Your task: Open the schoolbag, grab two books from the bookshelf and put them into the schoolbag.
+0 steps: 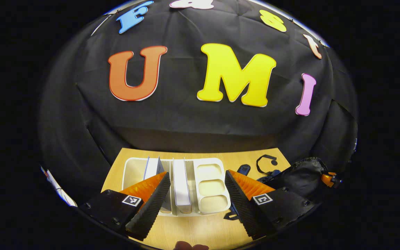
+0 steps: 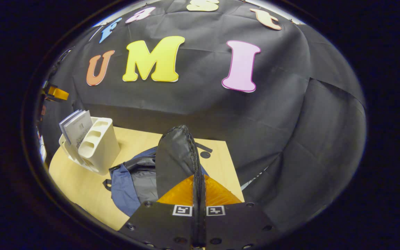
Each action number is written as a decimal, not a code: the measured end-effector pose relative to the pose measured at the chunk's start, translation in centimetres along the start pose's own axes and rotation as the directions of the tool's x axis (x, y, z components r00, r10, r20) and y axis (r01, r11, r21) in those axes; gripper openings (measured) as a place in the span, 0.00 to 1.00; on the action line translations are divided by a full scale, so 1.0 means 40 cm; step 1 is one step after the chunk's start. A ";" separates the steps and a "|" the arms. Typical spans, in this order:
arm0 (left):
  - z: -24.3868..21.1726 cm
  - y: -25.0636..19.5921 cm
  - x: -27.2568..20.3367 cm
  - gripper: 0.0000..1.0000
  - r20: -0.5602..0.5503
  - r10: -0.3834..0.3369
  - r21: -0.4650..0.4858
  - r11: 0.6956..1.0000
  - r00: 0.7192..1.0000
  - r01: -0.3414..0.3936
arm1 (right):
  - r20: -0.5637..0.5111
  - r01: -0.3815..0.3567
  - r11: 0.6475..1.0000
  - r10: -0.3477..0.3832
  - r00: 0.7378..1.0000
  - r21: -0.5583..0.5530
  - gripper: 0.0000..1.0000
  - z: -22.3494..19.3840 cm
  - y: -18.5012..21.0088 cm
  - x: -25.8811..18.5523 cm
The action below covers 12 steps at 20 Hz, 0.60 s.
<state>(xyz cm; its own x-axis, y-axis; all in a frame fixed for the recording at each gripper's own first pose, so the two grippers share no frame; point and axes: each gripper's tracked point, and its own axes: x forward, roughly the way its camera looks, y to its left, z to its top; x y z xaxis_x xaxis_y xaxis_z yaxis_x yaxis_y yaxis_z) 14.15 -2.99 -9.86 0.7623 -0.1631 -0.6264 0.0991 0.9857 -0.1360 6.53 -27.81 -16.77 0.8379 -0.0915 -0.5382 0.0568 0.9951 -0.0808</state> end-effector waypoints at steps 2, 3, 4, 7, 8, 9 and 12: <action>-0.014 0.012 0.037 1.00 -0.092 0.000 -0.007 1.000 0.996 -0.001 | -0.003 -0.011 1.000 0.011 1.000 0.004 0.00 0.002 -0.016 0.009; -0.023 0.015 0.057 1.00 -0.144 0.001 -0.009 1.000 0.990 -0.002 | -0.004 -0.014 1.000 0.014 1.000 0.007 0.00 0.001 -0.020 0.014; -0.034 0.017 0.079 1.00 -0.190 -0.005 -0.008 1.000 0.982 0.003 | -0.006 -0.018 1.000 0.018 1.000 0.011 0.00 0.000 -0.024 0.019; -0.065 0.026 0.135 0.99 -0.312 -0.001 0.015 1.000 0.950 0.006 | -0.006 -0.018 1.000 0.018 1.000 0.025 0.00 -0.002 -0.037 0.026; -0.083 0.034 0.147 0.99 -0.357 0.001 0.013 1.000 0.934 0.004 | -0.006 -0.022 0.999 0.022 1.000 0.030 0.00 -0.003 -0.037 0.025; -0.101 0.041 0.161 0.99 -0.404 -0.003 0.002 1.000 0.915 0.004 | -0.005 -0.024 0.999 0.025 1.000 0.032 0.00 -0.008 -0.039 0.021; -0.164 0.049 0.197 0.99 -0.524 -0.007 -0.038 0.999 0.852 -0.015 | -0.010 -0.026 0.999 0.026 1.000 0.048 0.00 -0.016 -0.049 0.018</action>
<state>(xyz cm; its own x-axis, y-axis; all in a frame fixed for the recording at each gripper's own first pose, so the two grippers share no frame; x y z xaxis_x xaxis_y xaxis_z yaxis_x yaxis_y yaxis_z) 16.15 -2.60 -20.09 0.3134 -0.1674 -0.9348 0.0632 0.9858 -0.1553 6.69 -29.83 -17.54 0.8335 -0.0659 -0.5485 0.0611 0.9978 -0.0270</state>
